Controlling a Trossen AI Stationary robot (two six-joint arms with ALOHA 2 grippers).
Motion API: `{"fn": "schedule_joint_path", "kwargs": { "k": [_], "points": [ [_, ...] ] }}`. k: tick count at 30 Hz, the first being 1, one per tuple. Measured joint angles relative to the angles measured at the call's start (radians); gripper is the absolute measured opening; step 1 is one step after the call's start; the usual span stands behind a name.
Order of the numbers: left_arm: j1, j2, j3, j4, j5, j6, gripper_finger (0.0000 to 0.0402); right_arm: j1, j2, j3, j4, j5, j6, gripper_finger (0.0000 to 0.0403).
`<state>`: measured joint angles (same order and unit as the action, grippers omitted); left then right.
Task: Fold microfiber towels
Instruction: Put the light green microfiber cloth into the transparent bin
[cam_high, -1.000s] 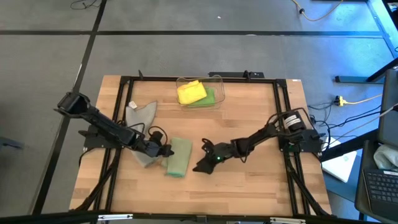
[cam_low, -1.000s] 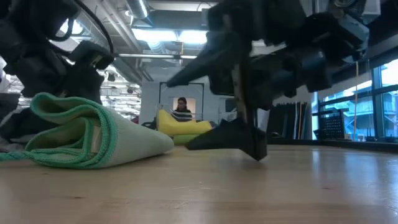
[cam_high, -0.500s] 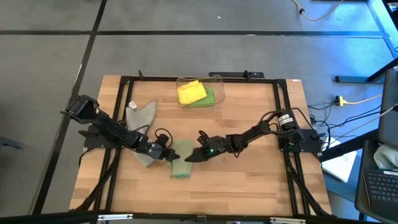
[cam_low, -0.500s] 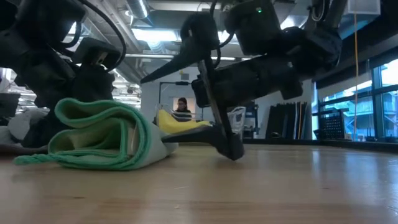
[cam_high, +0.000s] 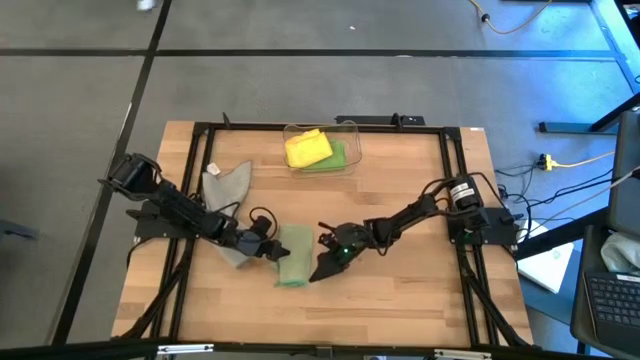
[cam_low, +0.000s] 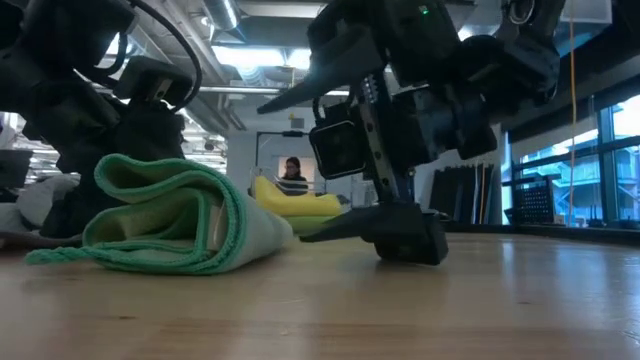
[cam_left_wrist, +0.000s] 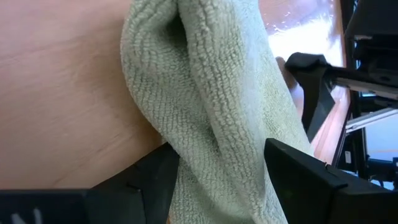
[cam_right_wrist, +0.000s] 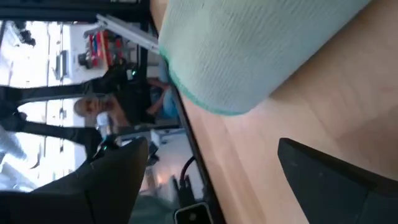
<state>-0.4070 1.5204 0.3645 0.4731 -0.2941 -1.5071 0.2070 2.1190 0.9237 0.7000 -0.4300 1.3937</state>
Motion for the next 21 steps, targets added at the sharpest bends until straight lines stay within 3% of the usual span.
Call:
{"fn": "schedule_joint_path", "kwargs": {
  "k": [8,14,18,21],
  "points": [
    [-0.014,0.000,0.000,-0.015,-0.038,-0.002,0.0232,-0.062,-0.006,0.000,-0.034,0.194,0.024,0.0362],
    [-0.014,0.000,0.000,-0.013,-0.060,-0.001,0.0232,-0.071,-0.008,0.000,-0.054,0.232,0.032,0.0362],
    [-0.014,0.000,0.000,-0.012,-0.070,-0.001,0.0232,-0.048,-0.011,0.002,-0.067,0.353,0.077,0.0362],
    [-0.022,0.000,0.000,-0.012,-0.071,0.000,0.0232,-0.044,-0.011,0.008,-0.083,0.374,0.079,0.0362]
  ]
}}
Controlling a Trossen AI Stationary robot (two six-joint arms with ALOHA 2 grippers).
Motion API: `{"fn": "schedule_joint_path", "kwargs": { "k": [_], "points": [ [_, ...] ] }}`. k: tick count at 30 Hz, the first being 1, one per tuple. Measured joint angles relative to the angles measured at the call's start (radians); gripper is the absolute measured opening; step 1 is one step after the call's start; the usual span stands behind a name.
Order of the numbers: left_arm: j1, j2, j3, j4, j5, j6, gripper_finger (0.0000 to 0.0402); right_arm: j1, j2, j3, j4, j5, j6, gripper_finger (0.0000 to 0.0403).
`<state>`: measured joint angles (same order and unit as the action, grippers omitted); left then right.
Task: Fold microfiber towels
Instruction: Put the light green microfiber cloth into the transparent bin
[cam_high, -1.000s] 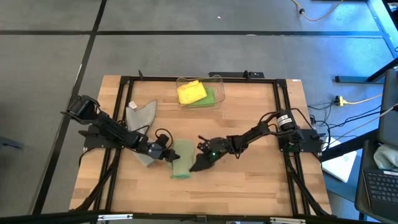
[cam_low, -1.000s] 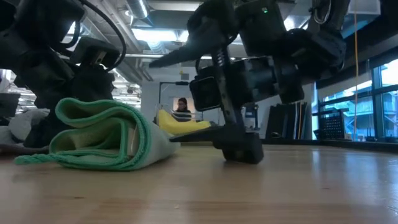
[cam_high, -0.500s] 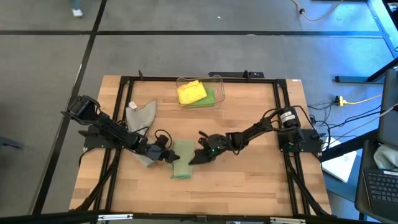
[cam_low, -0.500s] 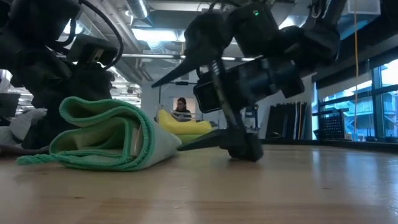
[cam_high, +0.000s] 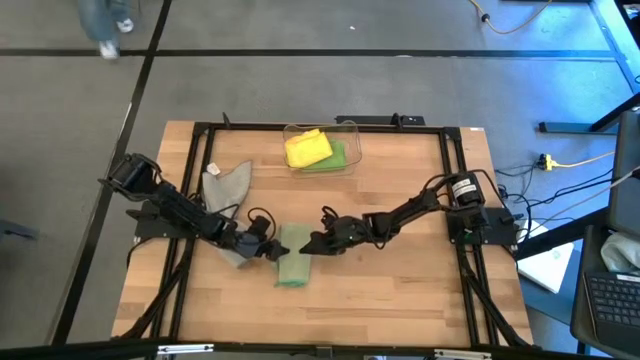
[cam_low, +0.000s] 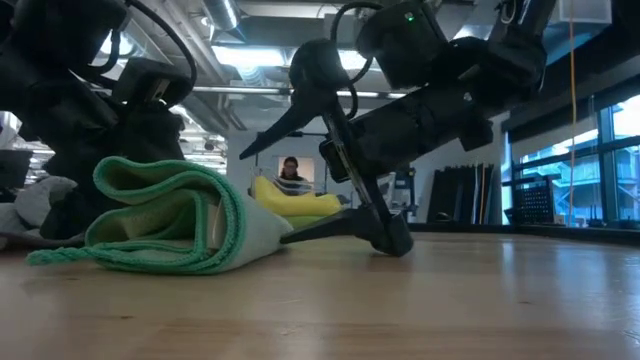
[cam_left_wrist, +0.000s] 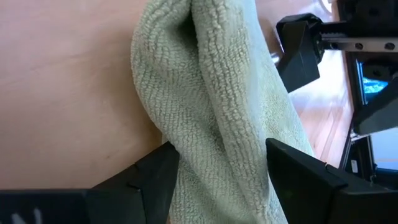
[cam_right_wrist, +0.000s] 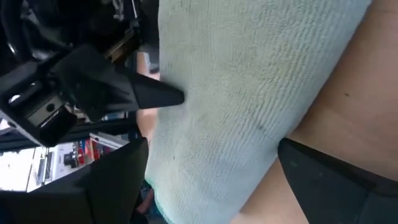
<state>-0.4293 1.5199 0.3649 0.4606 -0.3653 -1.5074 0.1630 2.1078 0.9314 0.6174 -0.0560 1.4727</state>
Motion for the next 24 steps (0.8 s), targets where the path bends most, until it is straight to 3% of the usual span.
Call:
{"fn": "schedule_joint_path", "kwargs": {
  "k": [6,14,24],
  "points": [
    [-0.026,-0.001,0.000,0.000,-0.025,0.002,0.0232,-0.005,0.000,0.002,-0.015,-0.195,-0.037,0.0362],
    [-0.052,-0.001,0.001,0.001,-0.078,0.028,0.0232,0.008,-0.004,0.025,-0.064,0.056,-0.137,0.0362],
    [-0.056,-0.001,0.001,0.005,-0.093,0.024,0.0232,0.022,0.027,0.270,-0.487,0.141,-0.252,0.0362]
  ]
}}
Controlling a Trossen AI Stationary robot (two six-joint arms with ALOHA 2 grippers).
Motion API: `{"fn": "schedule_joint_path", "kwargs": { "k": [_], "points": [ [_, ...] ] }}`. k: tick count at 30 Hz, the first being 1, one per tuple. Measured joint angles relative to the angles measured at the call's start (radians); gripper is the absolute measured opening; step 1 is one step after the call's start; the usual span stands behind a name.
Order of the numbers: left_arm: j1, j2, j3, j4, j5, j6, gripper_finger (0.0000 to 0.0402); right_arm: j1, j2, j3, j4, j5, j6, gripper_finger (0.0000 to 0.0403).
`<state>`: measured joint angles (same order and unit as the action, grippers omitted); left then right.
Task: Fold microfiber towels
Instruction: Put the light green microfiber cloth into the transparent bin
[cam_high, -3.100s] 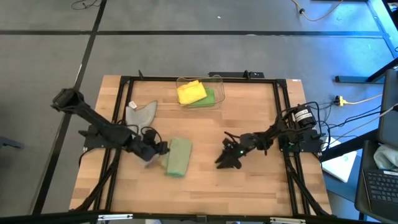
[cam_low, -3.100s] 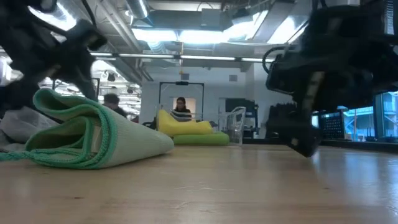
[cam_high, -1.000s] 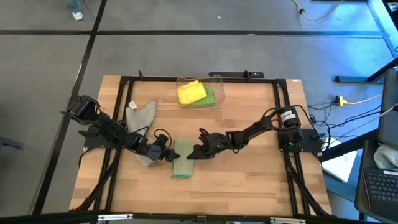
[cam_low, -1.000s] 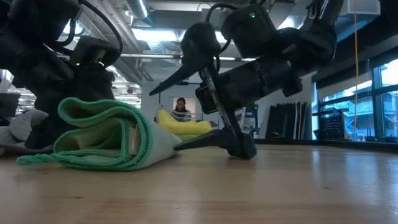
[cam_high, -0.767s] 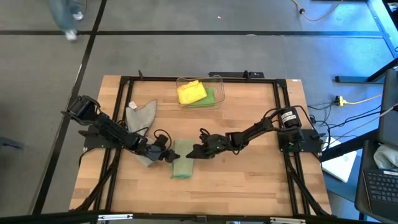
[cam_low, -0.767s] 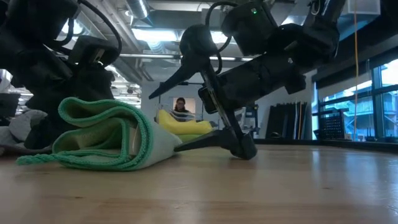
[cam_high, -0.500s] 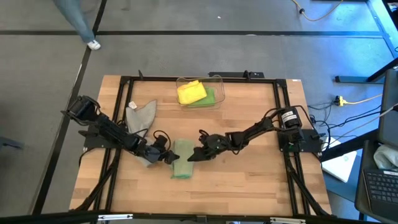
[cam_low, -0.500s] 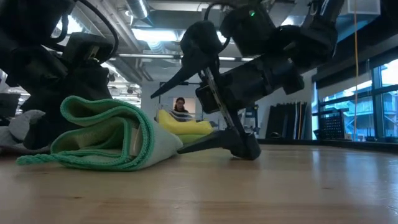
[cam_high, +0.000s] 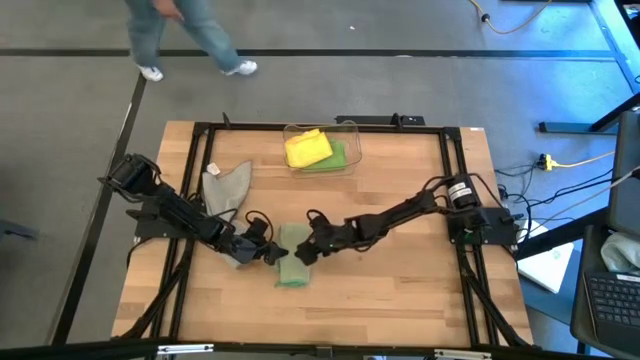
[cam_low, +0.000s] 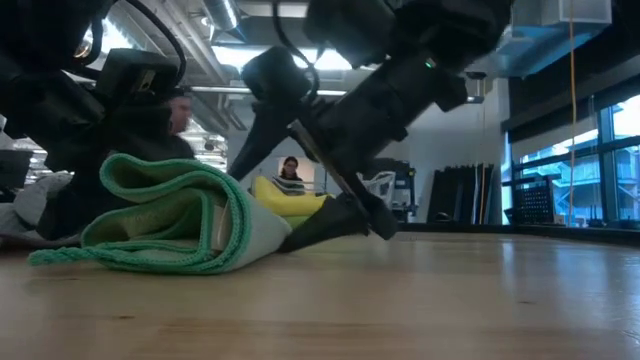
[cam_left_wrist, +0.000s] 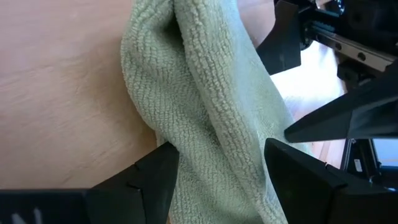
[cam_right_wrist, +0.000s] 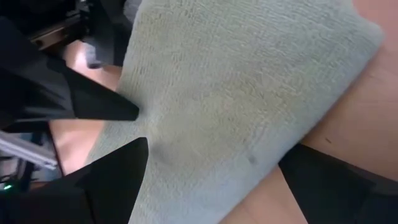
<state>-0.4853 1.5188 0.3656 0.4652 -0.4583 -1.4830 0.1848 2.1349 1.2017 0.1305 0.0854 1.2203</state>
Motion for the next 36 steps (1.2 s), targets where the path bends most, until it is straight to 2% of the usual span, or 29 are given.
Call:
{"fn": "schedule_joint_path", "kwargs": {
  "k": [3,6,10,16,23,27,30,34,36],
  "points": [
    [0.000,0.000,0.000,0.011,-0.001,-0.002,0.0232,0.000,0.016,0.024,-0.022,-0.002,0.019,0.0362],
    [0.000,-0.001,0.000,0.020,-0.002,0.000,0.0232,0.004,0.051,0.015,0.101,-0.010,0.104,0.0361],
    [-0.010,-0.001,0.000,0.009,-0.002,0.000,0.0232,0.002,0.082,0.011,0.232,-0.049,0.116,0.0348],
    [-0.016,0.000,0.000,0.007,-0.014,-0.004,0.0232,0.004,0.084,0.012,0.238,-0.050,0.113,0.0320],
    [-0.016,0.000,0.000,0.007,-0.025,-0.007,0.0232,0.008,0.084,0.015,0.206,-0.004,0.107,0.0286],
    [-0.016,0.000,0.000,0.017,-0.027,-0.007,0.0232,0.011,0.084,0.017,0.203,0.032,0.055,0.0229],
    [-0.014,-0.003,0.004,0.041,-0.047,-0.005,0.0232,0.013,0.086,0.018,0.202,0.037,-0.015,0.0159],
    [-0.015,-0.002,0.002,0.036,-0.056,0.007,0.0232,0.021,0.092,0.017,0.233,0.048,-0.159,0.0037],
    [-0.015,-0.002,0.002,0.032,-0.062,0.024,0.0232,0.016,0.100,0.015,0.276,0.059,-0.239,0.0020]
  ]
}}
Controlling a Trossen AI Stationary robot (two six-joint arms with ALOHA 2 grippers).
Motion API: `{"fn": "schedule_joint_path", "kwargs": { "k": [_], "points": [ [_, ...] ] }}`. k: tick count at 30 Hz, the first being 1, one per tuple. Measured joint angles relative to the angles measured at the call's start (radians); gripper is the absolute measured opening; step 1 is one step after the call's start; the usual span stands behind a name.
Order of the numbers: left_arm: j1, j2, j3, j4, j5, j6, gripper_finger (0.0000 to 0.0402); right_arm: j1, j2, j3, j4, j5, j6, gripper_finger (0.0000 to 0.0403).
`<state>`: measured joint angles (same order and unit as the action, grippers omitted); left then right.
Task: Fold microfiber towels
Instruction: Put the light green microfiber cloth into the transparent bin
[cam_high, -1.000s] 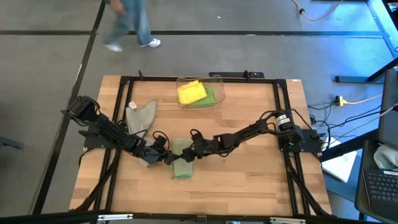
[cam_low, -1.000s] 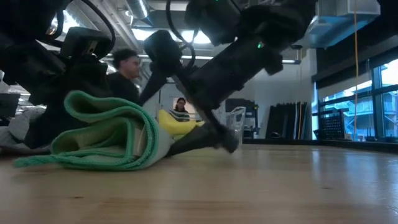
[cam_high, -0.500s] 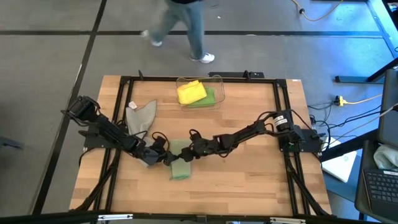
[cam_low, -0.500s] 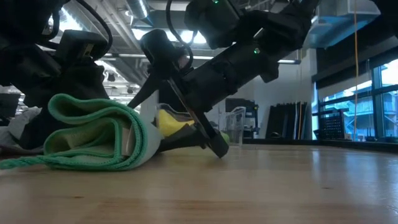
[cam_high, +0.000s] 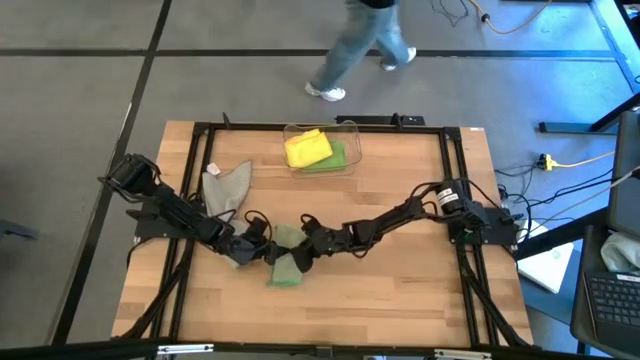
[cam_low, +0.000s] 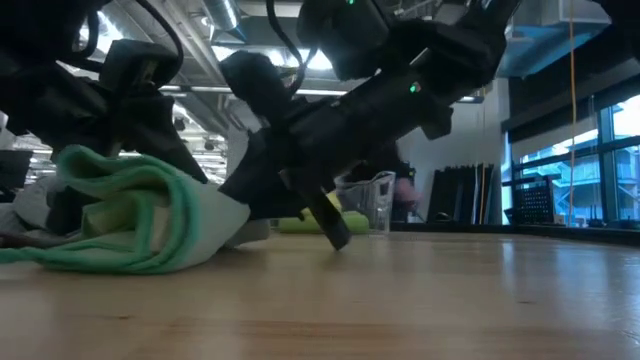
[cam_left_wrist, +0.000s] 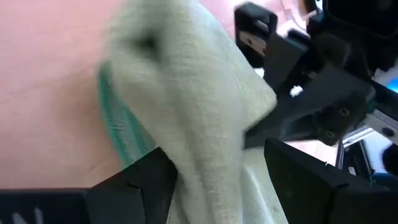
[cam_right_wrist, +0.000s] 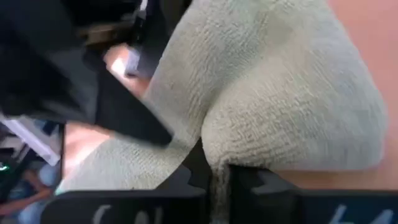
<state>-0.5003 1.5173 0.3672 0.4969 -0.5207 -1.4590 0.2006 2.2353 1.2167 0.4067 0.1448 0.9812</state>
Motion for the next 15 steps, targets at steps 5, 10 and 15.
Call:
{"fn": "schedule_joint_path", "kwargs": {
  "k": [5,10,15],
  "points": [
    [0.000,-0.003,0.000,-0.001,-0.005,0.018,0.0232,-0.005,0.003,-0.002,0.003,-0.003,-0.097,0.0018],
    [0.000,-0.056,-0.001,0.015,-0.073,0.083,0.0232,-0.005,-0.058,-0.005,-0.189,-0.049,-0.238,0.0017],
    [-0.005,-0.165,-0.001,0.056,-0.220,0.232,0.0232,-0.030,-0.206,-0.031,-0.418,0.011,-0.443,0.0017]
  ]
}}
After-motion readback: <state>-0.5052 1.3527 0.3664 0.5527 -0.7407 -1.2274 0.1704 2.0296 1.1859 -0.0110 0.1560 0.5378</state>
